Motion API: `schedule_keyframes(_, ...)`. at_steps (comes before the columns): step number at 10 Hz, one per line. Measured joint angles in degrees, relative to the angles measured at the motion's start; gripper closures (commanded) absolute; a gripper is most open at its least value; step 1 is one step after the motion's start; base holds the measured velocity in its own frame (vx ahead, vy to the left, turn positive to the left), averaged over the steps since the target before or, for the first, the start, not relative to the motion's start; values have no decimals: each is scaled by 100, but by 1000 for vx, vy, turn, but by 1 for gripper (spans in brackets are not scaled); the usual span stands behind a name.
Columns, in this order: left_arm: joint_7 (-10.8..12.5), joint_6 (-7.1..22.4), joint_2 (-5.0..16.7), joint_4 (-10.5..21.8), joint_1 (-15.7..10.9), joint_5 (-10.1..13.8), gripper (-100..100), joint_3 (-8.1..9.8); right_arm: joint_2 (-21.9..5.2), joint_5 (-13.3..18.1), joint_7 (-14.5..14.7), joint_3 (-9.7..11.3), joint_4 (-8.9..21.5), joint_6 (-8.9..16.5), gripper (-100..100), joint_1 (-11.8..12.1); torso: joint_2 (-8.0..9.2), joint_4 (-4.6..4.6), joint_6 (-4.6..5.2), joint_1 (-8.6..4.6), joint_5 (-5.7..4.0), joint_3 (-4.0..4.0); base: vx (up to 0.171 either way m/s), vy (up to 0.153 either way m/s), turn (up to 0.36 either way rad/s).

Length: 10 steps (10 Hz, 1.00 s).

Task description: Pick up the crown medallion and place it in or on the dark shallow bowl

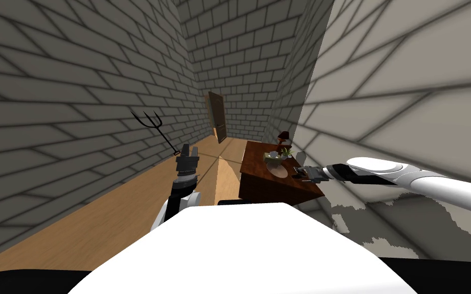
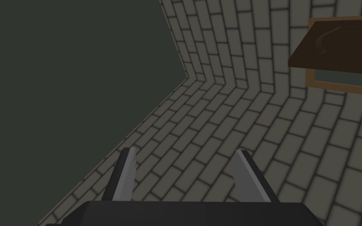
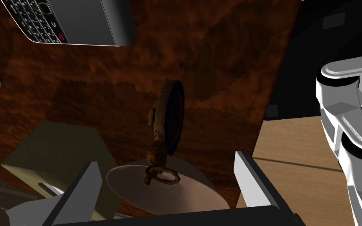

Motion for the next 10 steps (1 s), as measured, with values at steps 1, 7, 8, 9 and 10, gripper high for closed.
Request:
schedule_keyframes(1, 0, 0, 0, 0, 0, 0, 0, 0, 124, 57, 31, 43, 71, 41, -100, -22, 2, 0, 0, -3, -3, 1, 0, 0, 0)
schedule_keyframes(7, 0, 0, 0, 0, 0, 0, 0, 0, 128, 63, 42, 36, 84, 63, 0, -34, 7, -5, 6, -4, -11, 1, 0, 0, 0)
schedule_keyframes(8, 0, 0, 0, 0, 0, 0, 0, 0, 128, 63, 42, 36, 85, 63, 100, -34, 7, -5, 6, -5, -11, 1, 0, 0, 0)
schedule_keyframes(9, 0, 0, 0, 0, 0, 0, 0, 0, 128, 62, 42, 36, 85, 63, 0, -34, 6, -5, 6, -4, -11, 1, 0, 0, 0)
schedule_keyframes(10, 0, 0, 0, 0, 0, 0, 0, 0, 128, 62, 42, 36, 85, 63, 100, -34, 7, -5, 6, -4, -11, 1, -78, 65, 9)
